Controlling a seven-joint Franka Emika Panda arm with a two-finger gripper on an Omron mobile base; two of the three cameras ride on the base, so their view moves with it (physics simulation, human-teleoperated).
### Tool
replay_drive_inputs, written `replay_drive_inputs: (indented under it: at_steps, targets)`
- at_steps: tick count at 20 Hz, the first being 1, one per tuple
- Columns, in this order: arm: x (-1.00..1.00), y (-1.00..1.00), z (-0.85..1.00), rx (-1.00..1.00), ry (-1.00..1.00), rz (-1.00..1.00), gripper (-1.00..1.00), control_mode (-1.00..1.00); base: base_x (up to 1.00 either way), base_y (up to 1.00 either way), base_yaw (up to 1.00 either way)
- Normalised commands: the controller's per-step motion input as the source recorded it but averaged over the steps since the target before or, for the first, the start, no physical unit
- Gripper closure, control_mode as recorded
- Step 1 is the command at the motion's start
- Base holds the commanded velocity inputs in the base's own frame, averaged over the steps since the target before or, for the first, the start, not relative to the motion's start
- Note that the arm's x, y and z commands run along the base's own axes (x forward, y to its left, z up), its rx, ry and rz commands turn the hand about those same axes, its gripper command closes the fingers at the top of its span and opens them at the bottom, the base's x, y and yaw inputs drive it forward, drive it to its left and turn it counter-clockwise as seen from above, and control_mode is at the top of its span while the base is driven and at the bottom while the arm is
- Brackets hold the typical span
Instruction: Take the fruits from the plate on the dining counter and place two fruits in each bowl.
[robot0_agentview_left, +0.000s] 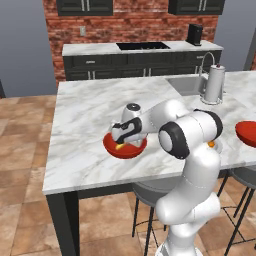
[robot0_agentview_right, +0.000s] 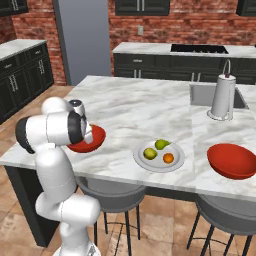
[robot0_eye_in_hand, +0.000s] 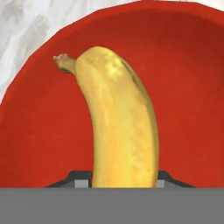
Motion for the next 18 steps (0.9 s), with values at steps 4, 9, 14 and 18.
replay_drive_inputs:
  at_steps: [4, 9, 14, 18]
  targets:
    - [0.07, 0.03, -0.15, 0.00, 0.07, 0.00, 1.00, -1.00, 0.00, 0.00, 0.00]
    - [0.04, 0.00, -0.07, 0.00, 0.05, 0.00, -1.00, -1.00, 0.00, 0.00, 0.00]
    - [-0.02, 0.00, 0.04, 0.00, 0.00, 0.00, -1.00, -1.00, 0.00, 0.00, 0.00]
    - [-0.10, 0.00, 0.21, 0.00, 0.00, 0.00, -1.00, -1.00, 0.00, 0.00, 0.00]
